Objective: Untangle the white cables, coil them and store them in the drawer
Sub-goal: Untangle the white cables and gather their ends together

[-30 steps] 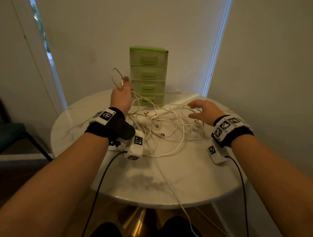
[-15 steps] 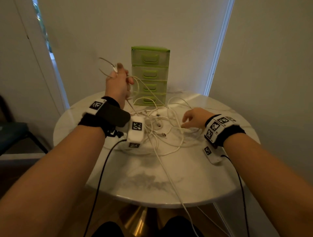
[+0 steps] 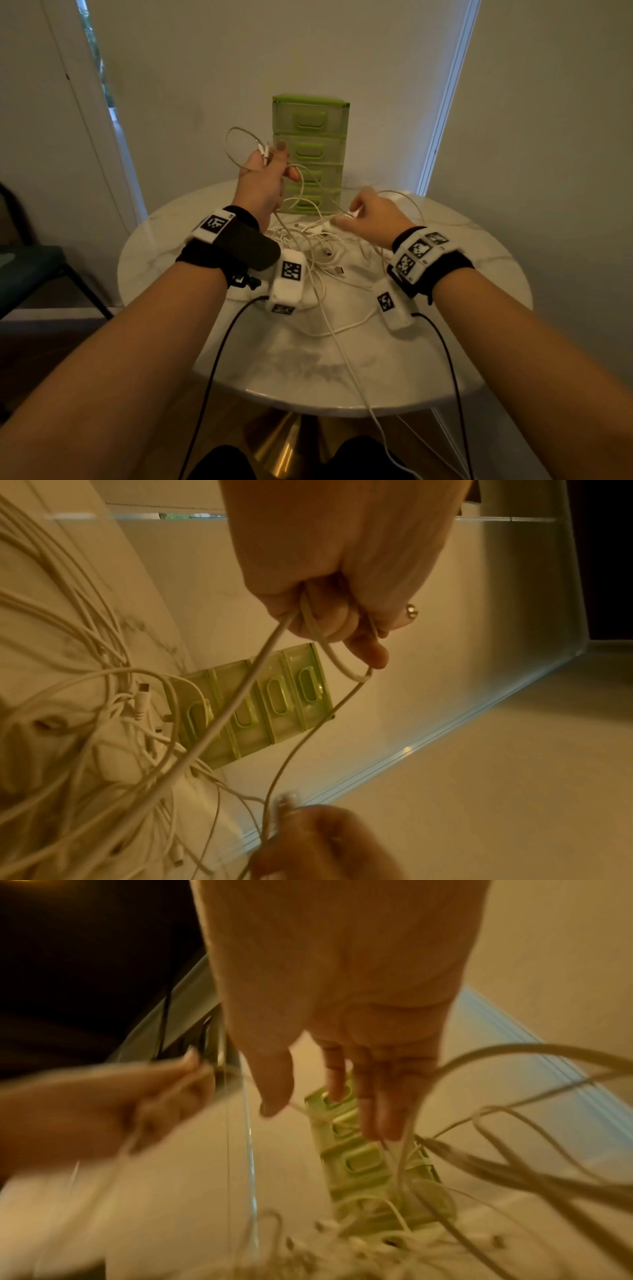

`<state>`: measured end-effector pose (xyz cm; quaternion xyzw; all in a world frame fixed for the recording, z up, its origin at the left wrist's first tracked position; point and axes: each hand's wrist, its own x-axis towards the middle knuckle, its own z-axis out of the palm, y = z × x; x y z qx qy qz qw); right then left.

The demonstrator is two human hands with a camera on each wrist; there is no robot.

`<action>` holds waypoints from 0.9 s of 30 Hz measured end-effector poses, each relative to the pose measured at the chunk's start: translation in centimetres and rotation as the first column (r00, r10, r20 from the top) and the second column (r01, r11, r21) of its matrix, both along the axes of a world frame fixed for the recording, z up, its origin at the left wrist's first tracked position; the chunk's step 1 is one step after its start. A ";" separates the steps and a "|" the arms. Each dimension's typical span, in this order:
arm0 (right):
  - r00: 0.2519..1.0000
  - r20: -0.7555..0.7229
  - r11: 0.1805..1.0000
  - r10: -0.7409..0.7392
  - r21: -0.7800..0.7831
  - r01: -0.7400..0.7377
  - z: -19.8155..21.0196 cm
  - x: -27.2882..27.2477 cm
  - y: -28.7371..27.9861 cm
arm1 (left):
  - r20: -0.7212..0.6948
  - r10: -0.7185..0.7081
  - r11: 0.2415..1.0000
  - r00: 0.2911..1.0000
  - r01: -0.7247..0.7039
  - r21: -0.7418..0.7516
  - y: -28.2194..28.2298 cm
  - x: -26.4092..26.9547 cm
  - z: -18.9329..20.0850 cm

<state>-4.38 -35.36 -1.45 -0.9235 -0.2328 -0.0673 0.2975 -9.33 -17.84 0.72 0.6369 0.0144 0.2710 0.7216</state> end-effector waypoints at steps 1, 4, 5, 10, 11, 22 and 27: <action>0.999 0.008 0.988 -0.033 -0.149 0.034 -0.5 0.4 0.2 | 0.006 -0.016 1.000 1.000 0.016 0.012 -0.1 -0.2 0.2; 0.986 0.127 0.937 -0.112 -0.316 0.147 -1.2 1.7 0.0 | 0.031 -0.018 1.000 0.999 0.018 -0.007 0.3 -0.6 0.7; 0.979 0.147 0.935 -0.143 -0.303 0.183 -1.2 2.0 -0.4 | 0.042 -0.007 0.999 0.999 0.008 -0.034 0.8 -0.7 0.7; 0.959 0.190 0.960 -0.209 -0.148 0.239 -0.8 2.9 -1.8 | 0.056 0.074 0.992 0.996 -0.068 -0.103 2.6 -1.0 -0.1; 0.963 0.183 0.969 -0.198 -0.112 0.220 -0.9 3.0 -1.8 | 0.056 0.079 0.991 0.995 -0.072 -0.117 2.6 -0.9 -0.4; 0.998 0.046 0.998 -0.047 0.043 0.045 -0.9 2.5 -1.9 | -0.163 -0.205 0.971 0.965 0.221 0.090 0.1 -0.7 -3.5; 1.000 0.002 0.997 0.031 0.074 -0.032 -0.8 2.4 -1.8 | -0.285 -0.074 0.916 0.956 0.178 0.361 -1.4 -0.6 -2.9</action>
